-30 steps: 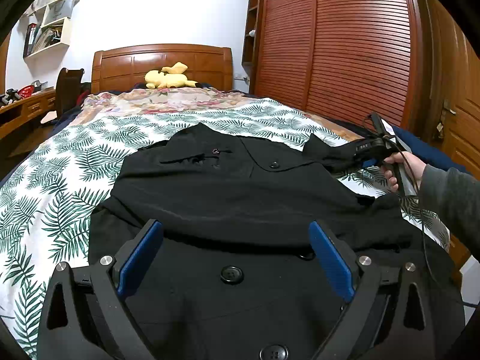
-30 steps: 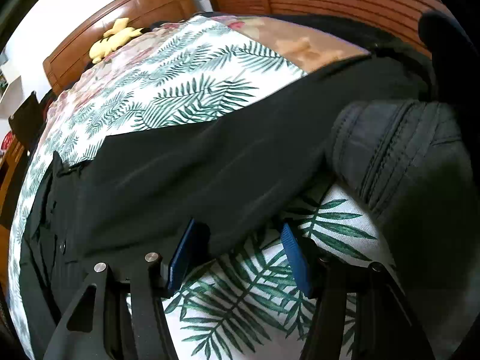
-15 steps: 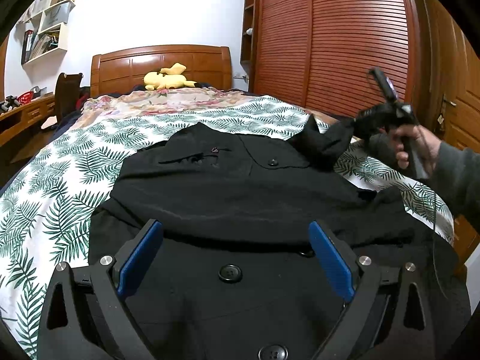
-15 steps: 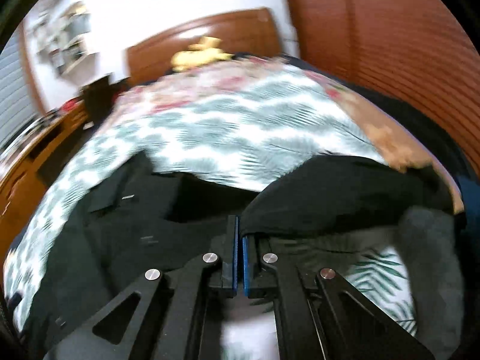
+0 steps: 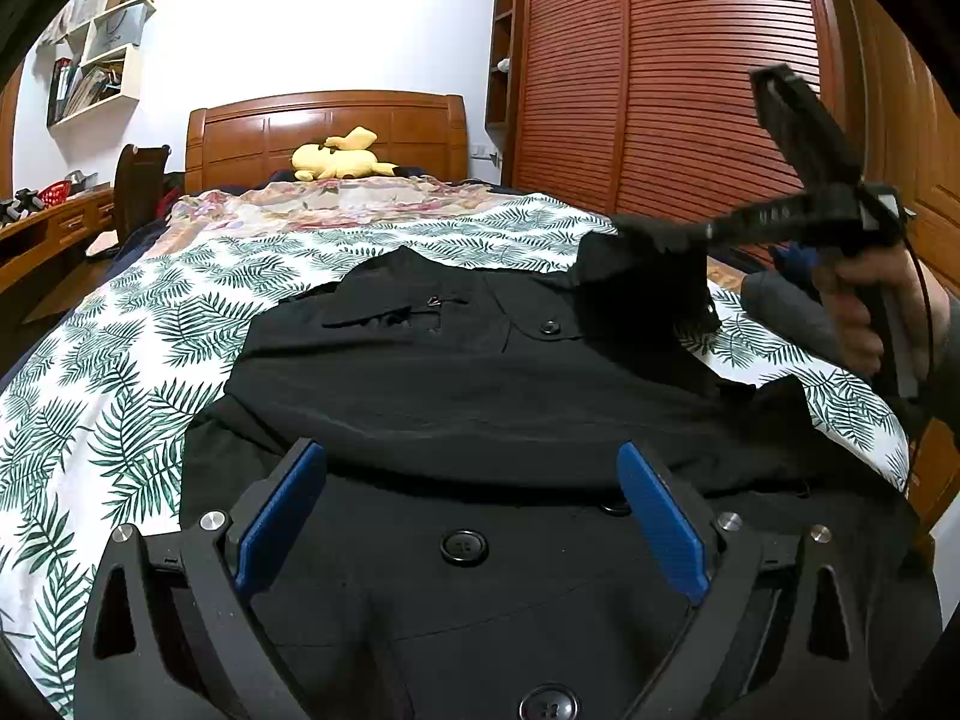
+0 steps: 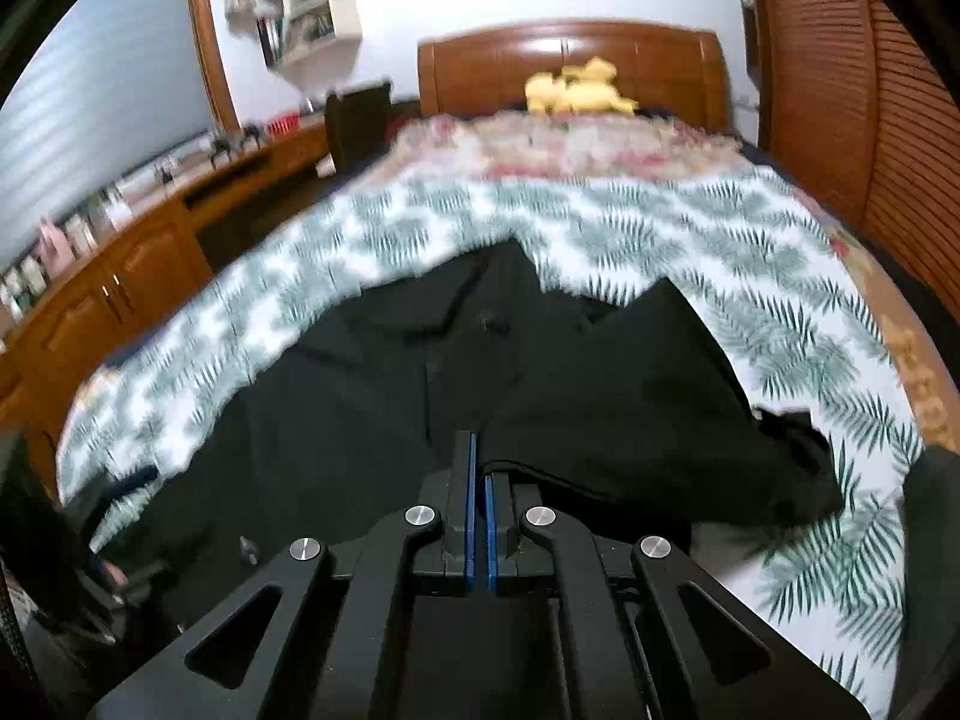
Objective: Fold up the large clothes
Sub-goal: 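Fold the held sleeve across the coat body toward the left tool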
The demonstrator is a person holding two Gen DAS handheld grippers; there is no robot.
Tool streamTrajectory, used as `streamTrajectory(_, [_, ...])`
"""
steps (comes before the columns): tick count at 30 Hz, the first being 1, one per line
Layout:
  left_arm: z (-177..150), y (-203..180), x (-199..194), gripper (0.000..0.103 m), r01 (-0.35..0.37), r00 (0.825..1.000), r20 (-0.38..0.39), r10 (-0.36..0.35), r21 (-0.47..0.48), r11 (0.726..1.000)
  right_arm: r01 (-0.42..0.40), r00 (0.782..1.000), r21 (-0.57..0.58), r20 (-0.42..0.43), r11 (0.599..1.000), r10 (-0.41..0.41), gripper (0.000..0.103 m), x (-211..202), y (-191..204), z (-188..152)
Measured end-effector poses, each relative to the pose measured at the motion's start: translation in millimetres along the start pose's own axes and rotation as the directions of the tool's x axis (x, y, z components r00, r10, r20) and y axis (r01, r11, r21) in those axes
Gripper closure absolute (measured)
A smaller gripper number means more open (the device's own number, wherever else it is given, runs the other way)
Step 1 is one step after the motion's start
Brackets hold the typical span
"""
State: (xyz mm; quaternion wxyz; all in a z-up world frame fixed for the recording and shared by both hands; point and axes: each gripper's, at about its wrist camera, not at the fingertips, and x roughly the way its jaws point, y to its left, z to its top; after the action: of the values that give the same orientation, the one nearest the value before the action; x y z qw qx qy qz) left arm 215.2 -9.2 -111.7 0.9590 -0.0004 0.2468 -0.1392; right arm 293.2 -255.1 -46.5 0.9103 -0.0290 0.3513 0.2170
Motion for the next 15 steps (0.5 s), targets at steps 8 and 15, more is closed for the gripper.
streamTrajectory(8, [0,0,2,0.005,-0.002,1.0,-0.003,0.002,0.009,1.0,0.057,0.988,0.015,-0.146,0.998,-0.054,0.101,39,-6,-17])
streamTrajectory(15, [-2,-2,2,0.005,-0.002,1.0,-0.004,0.003,0.016,1.0,0.111,0.988,0.016,-0.111,0.994,-0.108,0.086,23,9,-4])
